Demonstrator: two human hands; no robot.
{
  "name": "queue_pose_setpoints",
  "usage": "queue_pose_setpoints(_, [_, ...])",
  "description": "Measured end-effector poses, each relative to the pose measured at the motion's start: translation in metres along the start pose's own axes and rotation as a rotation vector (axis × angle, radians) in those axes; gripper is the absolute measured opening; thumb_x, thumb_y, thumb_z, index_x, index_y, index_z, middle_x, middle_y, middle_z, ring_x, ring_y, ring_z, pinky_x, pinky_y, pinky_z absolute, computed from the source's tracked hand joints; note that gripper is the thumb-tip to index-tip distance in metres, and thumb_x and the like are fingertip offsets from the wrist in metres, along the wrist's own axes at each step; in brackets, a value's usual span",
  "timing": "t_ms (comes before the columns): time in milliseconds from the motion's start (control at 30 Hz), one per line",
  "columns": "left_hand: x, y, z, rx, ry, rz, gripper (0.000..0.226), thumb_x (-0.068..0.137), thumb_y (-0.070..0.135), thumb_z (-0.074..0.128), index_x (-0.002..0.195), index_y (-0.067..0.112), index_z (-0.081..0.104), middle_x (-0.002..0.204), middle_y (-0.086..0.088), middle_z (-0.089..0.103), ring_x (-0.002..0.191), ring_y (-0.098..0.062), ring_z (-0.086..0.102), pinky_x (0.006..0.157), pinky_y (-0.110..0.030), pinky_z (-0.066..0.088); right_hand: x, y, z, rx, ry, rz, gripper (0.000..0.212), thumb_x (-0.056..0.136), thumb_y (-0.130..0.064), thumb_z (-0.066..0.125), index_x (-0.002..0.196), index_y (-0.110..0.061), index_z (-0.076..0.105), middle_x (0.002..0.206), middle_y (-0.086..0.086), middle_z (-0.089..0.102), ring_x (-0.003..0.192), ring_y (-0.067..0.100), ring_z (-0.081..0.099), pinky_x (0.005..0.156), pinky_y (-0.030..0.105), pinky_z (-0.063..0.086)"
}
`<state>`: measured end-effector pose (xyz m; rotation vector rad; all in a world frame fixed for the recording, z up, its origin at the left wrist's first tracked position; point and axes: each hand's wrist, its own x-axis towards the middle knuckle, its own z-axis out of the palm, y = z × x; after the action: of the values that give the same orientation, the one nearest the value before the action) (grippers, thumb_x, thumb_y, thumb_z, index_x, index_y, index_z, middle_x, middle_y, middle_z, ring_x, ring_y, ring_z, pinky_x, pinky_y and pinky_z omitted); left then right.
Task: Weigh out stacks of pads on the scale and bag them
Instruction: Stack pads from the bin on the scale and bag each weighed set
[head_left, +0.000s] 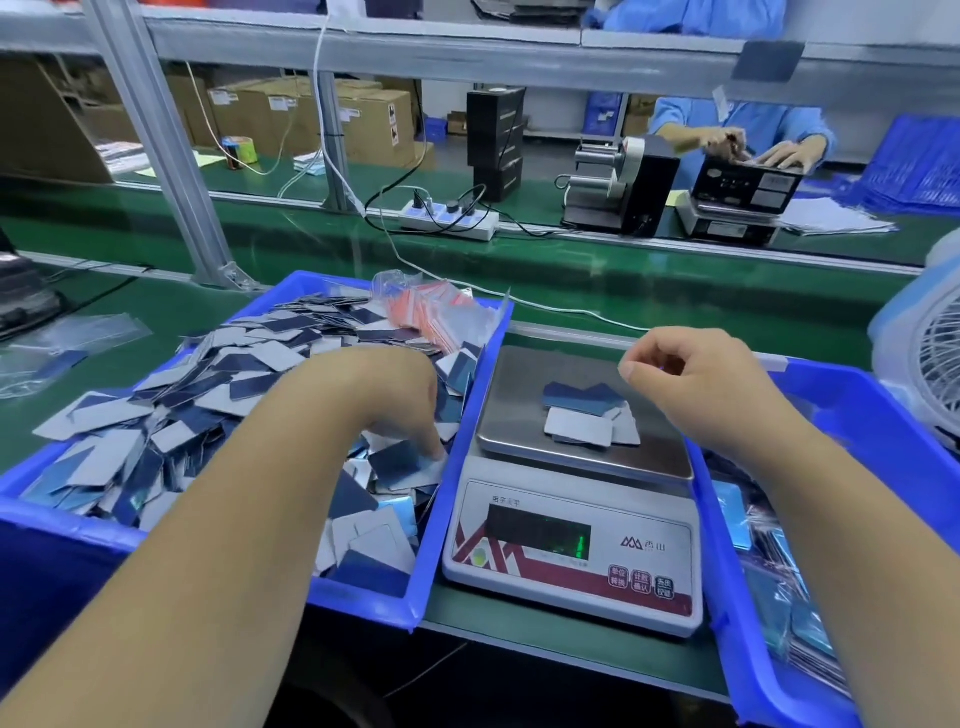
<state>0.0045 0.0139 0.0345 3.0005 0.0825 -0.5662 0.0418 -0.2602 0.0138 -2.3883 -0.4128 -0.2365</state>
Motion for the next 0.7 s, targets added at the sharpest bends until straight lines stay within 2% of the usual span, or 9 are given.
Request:
queue_pose_setpoints(100, [-0.001, -0.001, 0.007, 0.022, -0.018, -0.004, 0.041, 0.077, 0.040, 0.081, 0.106, 0.014, 0.070, 0.105, -0.003, 0.070, 0.090, -0.022, 0.067, 0.073, -0.033, 0.053, 0.000, -0.001, 0.001, -0.006, 0.001, -0.020, 0.018, 0.087, -0.025, 0.064, 0.070, -0.027, 0.066, 0.064, -0.016, 0.064, 0.053, -0.002, 0.052, 0.051, 0.020, 0.038])
queue_pose_setpoints(233, [-0.001, -0.002, 0.006, -0.036, -0.022, -0.010, 0.034, 0.079, 0.029, 0.083, 0.104, 0.010, 0.071, 0.099, -0.006, 0.073, 0.067, -0.017, 0.057, 0.058, -0.026, 0.046, -0.002, -0.001, 0.002, 0.010, -0.013, -0.044, 0.020, 0.088, -0.023, 0.065, 0.069, -0.028, 0.066, 0.061, -0.018, 0.062, 0.051, -0.004, 0.052, 0.049, 0.008, 0.039])
queue_pose_setpoints(333, [0.002, -0.006, 0.004, -0.101, -0.006, 0.004, 0.030, 0.075, 0.027, 0.087, 0.097, 0.016, 0.071, 0.090, -0.001, 0.072, 0.065, -0.015, 0.057, 0.055, -0.024, 0.046, -0.001, -0.001, 0.001, -0.004, -0.016, -0.044, 0.019, 0.089, -0.025, 0.065, 0.070, -0.028, 0.066, 0.063, -0.018, 0.063, 0.052, -0.004, 0.053, 0.049, 0.013, 0.037])
queue_pose_setpoints(433, [0.005, -0.011, 0.005, -0.133, 0.009, 0.033, 0.025, 0.073, 0.029, 0.088, 0.086, 0.025, 0.067, 0.081, 0.007, 0.067, 0.067, -0.011, 0.057, 0.055, -0.023, 0.044, -0.001, -0.001, 0.001, -0.002, -0.018, -0.060, 0.019, 0.089, -0.024, 0.065, 0.070, -0.029, 0.066, 0.063, -0.019, 0.062, 0.053, -0.004, 0.052, 0.049, 0.011, 0.038])
queue_pose_setpoints(600, [0.010, -0.022, 0.002, -0.210, 0.094, 0.079, 0.021, 0.076, 0.027, 0.085, 0.080, 0.023, 0.065, 0.069, 0.008, 0.065, 0.067, -0.015, 0.057, 0.060, -0.027, 0.042, -0.001, -0.001, 0.001, -0.017, -0.020, -0.068, 0.019, 0.089, -0.025, 0.065, 0.071, -0.029, 0.066, 0.065, -0.020, 0.062, 0.055, -0.003, 0.051, 0.050, 0.013, 0.037])
queue_pose_setpoints(700, [0.012, -0.027, 0.002, -0.252, 0.120, 0.080, 0.019, 0.080, 0.027, 0.082, 0.080, 0.024, 0.063, 0.068, 0.009, 0.062, 0.065, -0.013, 0.054, 0.059, -0.028, 0.038, -0.001, -0.001, 0.001, -0.020, -0.016, -0.085, 0.020, 0.089, -0.023, 0.065, 0.070, -0.029, 0.066, 0.067, -0.020, 0.062, 0.056, -0.003, 0.051, 0.051, 0.009, 0.038])
